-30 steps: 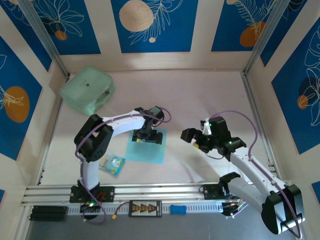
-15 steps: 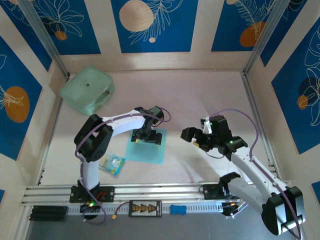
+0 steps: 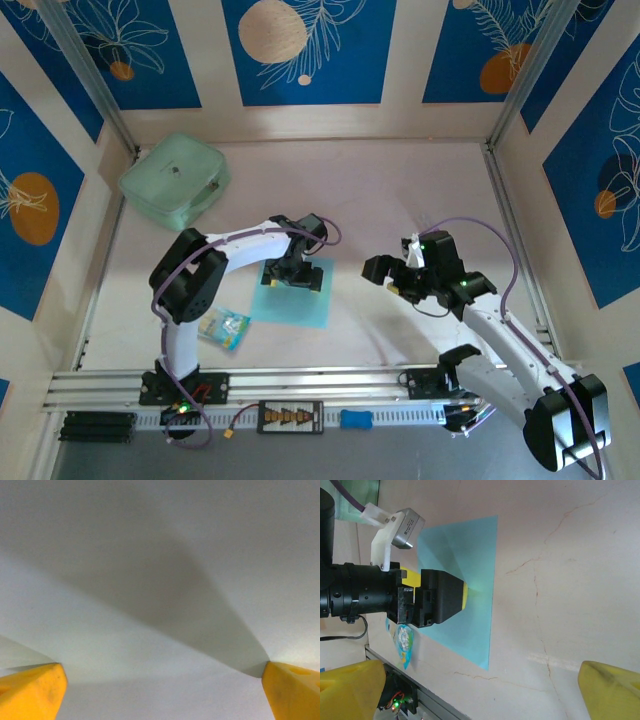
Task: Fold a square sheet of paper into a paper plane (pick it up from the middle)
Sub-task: First fold the square sheet of paper in half at the center of the table.
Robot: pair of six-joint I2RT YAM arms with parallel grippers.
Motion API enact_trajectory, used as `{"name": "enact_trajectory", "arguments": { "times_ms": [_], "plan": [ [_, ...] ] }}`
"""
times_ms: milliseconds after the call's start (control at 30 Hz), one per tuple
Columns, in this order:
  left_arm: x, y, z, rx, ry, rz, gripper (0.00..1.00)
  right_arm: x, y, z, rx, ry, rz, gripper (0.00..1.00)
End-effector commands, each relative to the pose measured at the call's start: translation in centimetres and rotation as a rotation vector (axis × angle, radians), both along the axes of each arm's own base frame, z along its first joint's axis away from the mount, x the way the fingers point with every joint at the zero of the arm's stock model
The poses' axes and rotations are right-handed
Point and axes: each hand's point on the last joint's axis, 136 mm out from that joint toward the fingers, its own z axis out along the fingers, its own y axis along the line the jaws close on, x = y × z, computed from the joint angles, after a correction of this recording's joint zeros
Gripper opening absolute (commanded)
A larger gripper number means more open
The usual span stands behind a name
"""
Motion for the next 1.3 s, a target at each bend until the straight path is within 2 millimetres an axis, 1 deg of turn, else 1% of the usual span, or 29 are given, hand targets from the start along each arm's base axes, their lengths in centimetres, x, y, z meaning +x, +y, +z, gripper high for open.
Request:
{"name": "enact_trajectory", "arguments": {
  "times_ms": [0,133,233,367,467,567,600,667,700,767,800,900,933,967,1000,1033,1100,1200,1267],
  "plan": [
    [-2.4,1.0,-3.2,0.039,0.111,0.002,0.98,-0.2,0.0,0.2,-0.002,-0.003,0.005,0.99],
    [-3.0,1.2,-4.0,0.031,0.128,0.005,0.96,-0.1,0.0,-0.1,0.004,0.009,-0.005,0.99],
    [-2.9,0.9,-4.0,0.025,0.130,-0.003,0.96,0.1,0.0,0.2,0.002,0.003,-0.011,0.99],
    [-2.5,0.6,-3.5,0.015,0.112,-0.009,0.95,0.3,0.0,0.5,0.000,-0.005,-0.012,0.99],
    [-2.1,0.2,-2.8,-0.005,0.091,-0.015,0.92,0.3,-0.1,0.2,-0.008,0.000,-0.020,0.99],
    [-1.7,-0.6,-2.2,-0.051,0.069,-0.021,0.84,0.4,-0.5,0.0,-0.023,0.008,-0.041,0.99],
    [-1.6,-1.1,-1.9,-0.069,0.062,-0.027,0.81,0.4,-0.9,-0.2,-0.044,0.014,-0.061,0.99],
    [-1.1,-2.0,-1.1,-0.114,0.042,-0.040,0.75,0.5,-2.5,-0.8,-0.126,0.022,-0.116,0.99],
    [-0.8,-2.5,-0.5,-0.142,0.027,-0.046,0.72,0.7,-3.9,-1.4,-0.196,0.026,-0.164,0.99],
    [-0.3,-4.1,0.6,-0.228,-0.007,-0.068,0.71,0.9,-6.7,-2.1,-0.301,0.023,-0.247,0.99],
    [0.2,-5.1,1.4,-0.285,-0.030,-0.076,0.67,1.0,-7.0,-1.8,-0.303,-0.002,-0.230,0.99],
    [1.3,-7.8,3.2,-0.417,-0.075,-0.093,0.59,1.3,-6.6,-0.5,-0.218,-0.054,-0.191,0.99],
    [1.6,-8.6,3.6,-0.451,-0.080,-0.091,0.59,1.3,-6.6,-0.3,-0.194,-0.055,-0.196,0.99],
    [1.8,-9.6,4.2,-0.495,-0.073,-0.093,0.58,1.3,-6.6,-0.3,-0.175,-0.043,-0.213,0.99],
    [1.9,-10.6,4.7,-0.541,-0.067,-0.096,0.53,1.2,-6.9,-0.3,-0.164,-0.024,-0.235,0.99],
    [2.0,-11.3,5.2,-0.579,-0.054,-0.089,0.51,1.1,-7.0,-0.3,-0.156,-0.010,-0.248,0.99],
    [2.1,-13.0,6.5,-0.680,-0.045,-0.078,0.51,1.0,-6.9,-0.2,-0.139,0.013,-0.249,0.99],
    [2.2,-14.4,8.2,-0.779,-0.036,-0.056,0.50,0.8,-7.0,0.0,-0.131,0.036,-0.255,0.99],
    [2.2,-14.8,9.1,-0.822,-0.033,-0.050,0.50,0.9,-7.0,0.3,-0.116,0.042,-0.255,0.99]
  ]
}}
